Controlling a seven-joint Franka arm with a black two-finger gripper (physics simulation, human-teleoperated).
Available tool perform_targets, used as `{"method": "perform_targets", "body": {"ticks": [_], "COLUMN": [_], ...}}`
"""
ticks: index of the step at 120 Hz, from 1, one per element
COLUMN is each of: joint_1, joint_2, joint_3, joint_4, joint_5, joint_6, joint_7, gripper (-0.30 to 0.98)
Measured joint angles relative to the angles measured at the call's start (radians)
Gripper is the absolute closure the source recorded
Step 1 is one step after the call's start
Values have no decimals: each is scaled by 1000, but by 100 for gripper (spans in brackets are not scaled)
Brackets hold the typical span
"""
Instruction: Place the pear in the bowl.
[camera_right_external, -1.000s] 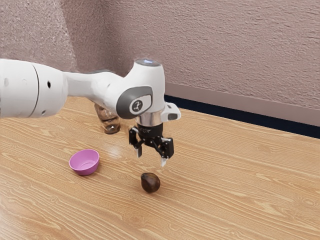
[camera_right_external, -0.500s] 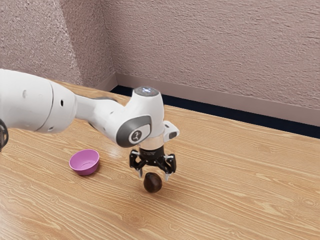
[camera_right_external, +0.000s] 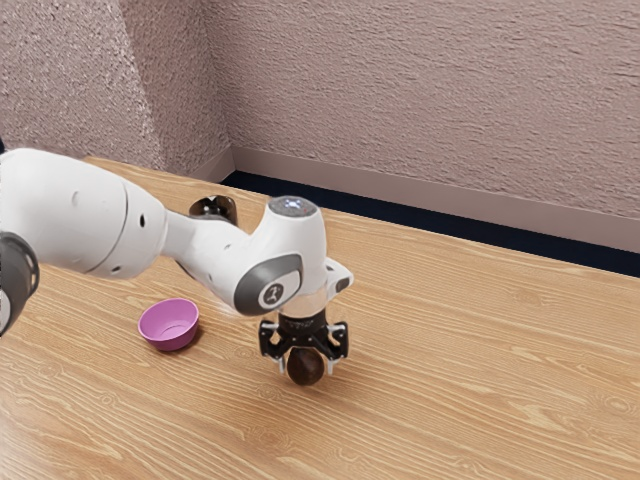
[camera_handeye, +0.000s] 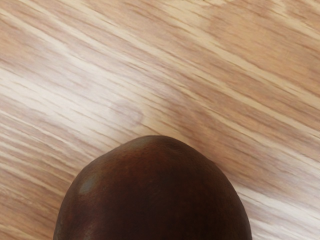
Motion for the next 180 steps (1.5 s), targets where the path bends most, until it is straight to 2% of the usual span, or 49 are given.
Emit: {"method": "perform_targets", "body": {"ticks": [38, 54, 77, 110, 128, 150, 180], "joint_1": [3, 22, 163, 400, 488, 496, 496], "joint_2": [18, -18, -128, -182, -197, -188, -201], "joint_3": [0, 1, 2, 2, 1, -1, -11], "joint_4": [1, -20, -98, -104, -105, -120, -120], "joint_5": [1, 5, 10, 16, 18, 16, 7], "joint_6": [44, 44, 31, 9, -4, -22, -30], "joint_7": [-44, -61, -82, -106, -116, -122, -116], "gripper": [28, 34, 37, 42, 41, 37, 14]}}
